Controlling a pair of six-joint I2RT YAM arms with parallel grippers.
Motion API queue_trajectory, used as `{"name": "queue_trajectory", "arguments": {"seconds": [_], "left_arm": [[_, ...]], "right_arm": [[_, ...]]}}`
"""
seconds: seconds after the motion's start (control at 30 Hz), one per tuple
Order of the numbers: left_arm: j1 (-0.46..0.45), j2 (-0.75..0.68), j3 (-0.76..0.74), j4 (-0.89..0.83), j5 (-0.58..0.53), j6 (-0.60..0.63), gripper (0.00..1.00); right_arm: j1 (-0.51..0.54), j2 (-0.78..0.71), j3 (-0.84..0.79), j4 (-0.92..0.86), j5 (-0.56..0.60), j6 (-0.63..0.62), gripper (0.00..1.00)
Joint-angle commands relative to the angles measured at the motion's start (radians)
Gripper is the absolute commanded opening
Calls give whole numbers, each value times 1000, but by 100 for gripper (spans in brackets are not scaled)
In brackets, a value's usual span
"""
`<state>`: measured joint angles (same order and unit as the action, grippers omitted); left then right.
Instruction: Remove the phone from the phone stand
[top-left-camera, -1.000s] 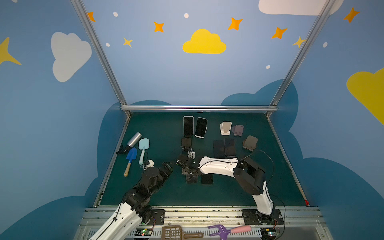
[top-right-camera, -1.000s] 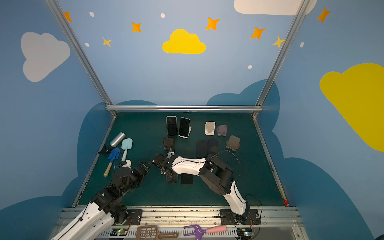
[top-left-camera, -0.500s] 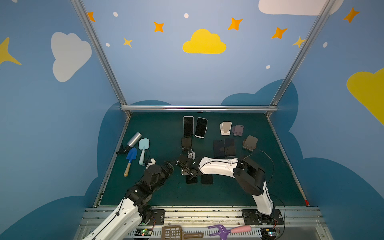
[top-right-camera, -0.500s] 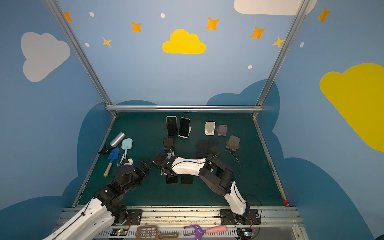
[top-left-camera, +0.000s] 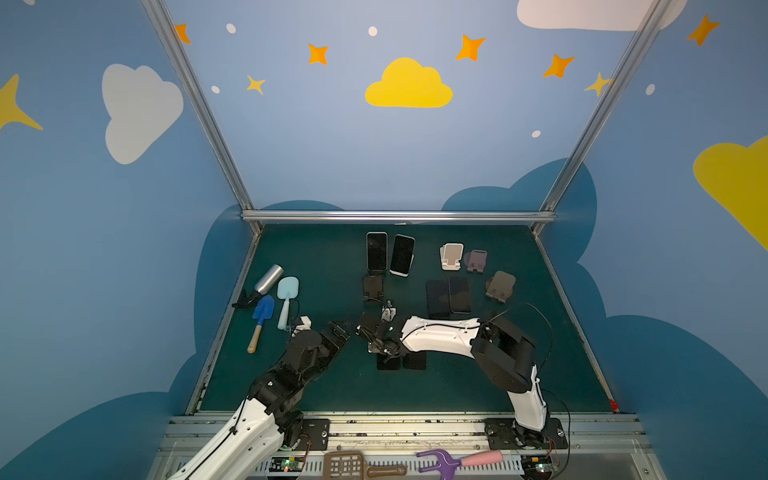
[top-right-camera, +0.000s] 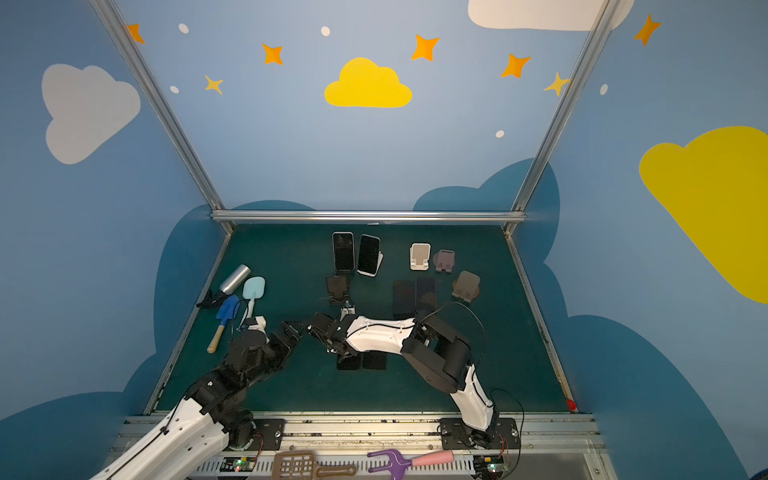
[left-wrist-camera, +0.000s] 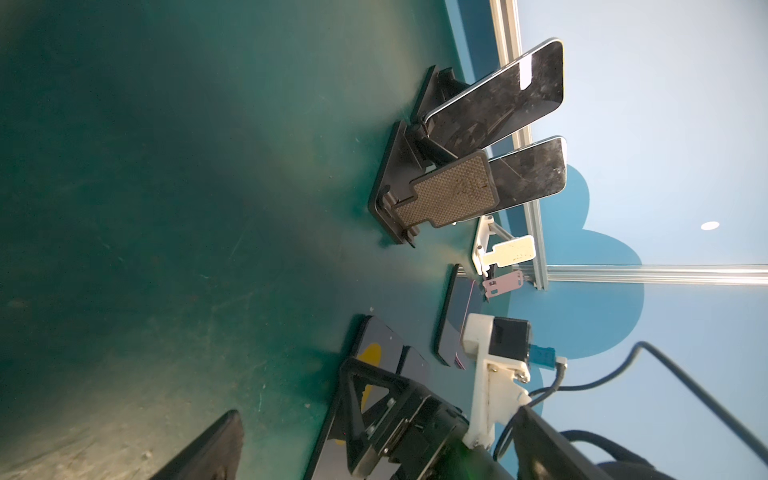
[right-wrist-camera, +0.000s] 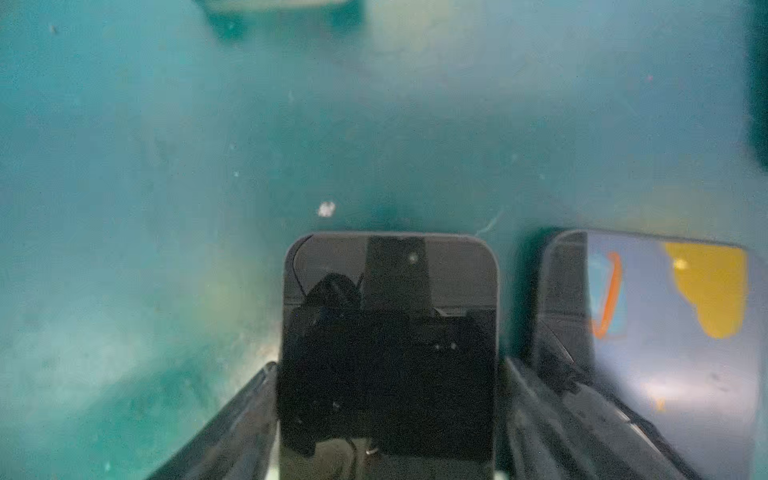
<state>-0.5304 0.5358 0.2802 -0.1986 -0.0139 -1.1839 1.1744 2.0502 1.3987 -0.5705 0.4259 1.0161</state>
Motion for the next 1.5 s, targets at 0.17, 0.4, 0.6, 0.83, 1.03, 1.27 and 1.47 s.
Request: {"name": "queue_trajectory", "arguments": {"seconds": [0.17, 0.4, 0.6, 0.83, 1.03, 1.27, 1.47], "left_arm": [[-3, -27, -6, -19, -23, 13, 100], [-2, -70, 1, -49, -56, 27, 100], [-2, -88, 6, -78, -72, 35, 100], [-2, -116, -11, -94, -91, 42, 100], [0, -139, -21, -96, -106, 50, 100], [1, -148, -29, -103, -107, 58, 100], [0, -179, -37, -122, -116, 60, 100]], "right_arm": [[8, -73, 48, -100, -13, -62, 89], [-11, -140, 122, -127, 83, -200, 91], [-96, -69, 263, -86, 86, -333, 94], [-178, 99, 485, -79, 45, -406, 95], [-210, 188, 547, 7, 50, -440, 96], [-224, 242, 556, 97, -7, -488, 96], [-236, 276, 555, 146, 2, -478, 96]]}}
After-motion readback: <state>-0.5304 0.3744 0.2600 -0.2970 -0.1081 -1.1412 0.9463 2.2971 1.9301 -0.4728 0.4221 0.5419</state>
